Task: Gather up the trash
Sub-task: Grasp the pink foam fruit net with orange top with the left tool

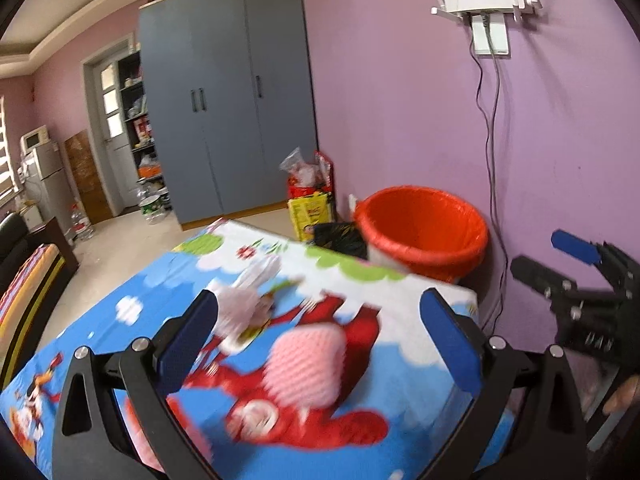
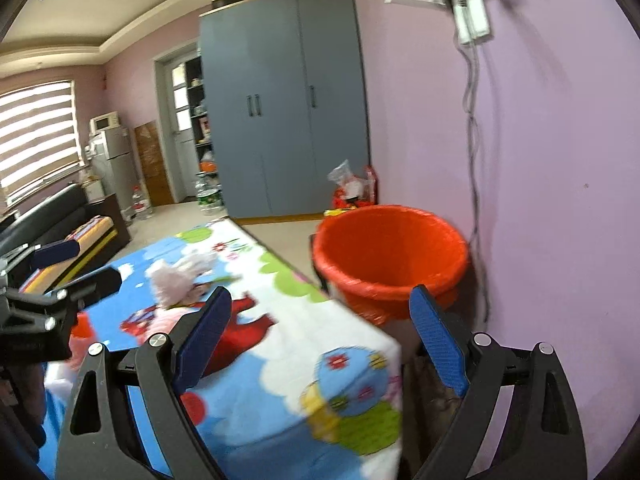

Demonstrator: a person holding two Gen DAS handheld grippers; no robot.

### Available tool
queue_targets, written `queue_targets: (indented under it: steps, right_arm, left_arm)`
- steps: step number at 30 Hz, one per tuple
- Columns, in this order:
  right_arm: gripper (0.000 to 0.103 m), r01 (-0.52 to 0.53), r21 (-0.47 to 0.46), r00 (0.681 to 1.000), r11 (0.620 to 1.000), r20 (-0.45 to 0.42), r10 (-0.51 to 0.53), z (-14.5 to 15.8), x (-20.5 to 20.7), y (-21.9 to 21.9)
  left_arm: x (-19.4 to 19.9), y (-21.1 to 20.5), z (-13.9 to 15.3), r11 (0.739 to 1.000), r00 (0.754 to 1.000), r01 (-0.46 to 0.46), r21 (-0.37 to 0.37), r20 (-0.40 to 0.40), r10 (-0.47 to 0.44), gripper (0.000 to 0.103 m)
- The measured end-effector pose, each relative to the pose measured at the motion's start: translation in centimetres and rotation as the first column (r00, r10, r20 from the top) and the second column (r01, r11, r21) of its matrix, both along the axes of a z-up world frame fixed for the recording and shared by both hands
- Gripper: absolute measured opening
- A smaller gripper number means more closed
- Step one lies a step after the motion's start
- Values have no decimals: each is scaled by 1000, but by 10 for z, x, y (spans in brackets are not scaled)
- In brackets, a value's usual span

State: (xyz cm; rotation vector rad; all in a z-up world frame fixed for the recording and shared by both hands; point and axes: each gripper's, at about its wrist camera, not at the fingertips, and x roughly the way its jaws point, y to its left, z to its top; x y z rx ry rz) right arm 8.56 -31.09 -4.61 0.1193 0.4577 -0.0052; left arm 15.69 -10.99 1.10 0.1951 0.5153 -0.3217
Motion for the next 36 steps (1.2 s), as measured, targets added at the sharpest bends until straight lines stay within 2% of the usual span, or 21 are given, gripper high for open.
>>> queue_targets:
  steps: [6, 13, 21, 29, 36]
  right_arm:
    - [85, -32, 8, 999, 999, -15, 32, -4, -7, 28]
    - [85, -67, 17, 995, 998, -72, 68, -21, -6, 49]
    - [85, -136, 7, 981, 991, -141, 136, -43, 5, 78]
    - [85, -184, 15, 961, 983, -207, 184, -67, 17, 103]
    - [85, -201, 30, 949, 979, -243, 202, -80, 34, 113]
  left_arm:
    - [-25, 51, -13, 998, 998, -66, 18, 0, 66, 98]
    - [-47, 103, -39, 988, 988, -150, 34, -16, 150, 98]
    - [-43, 141, -68, 973, 970, -230, 36, -79, 232, 98]
    - [-22, 149, -73, 972, 964, -230, 42, -125, 233, 97]
    - [0, 145, -89, 977, 959, -206, 60, -188, 214, 89]
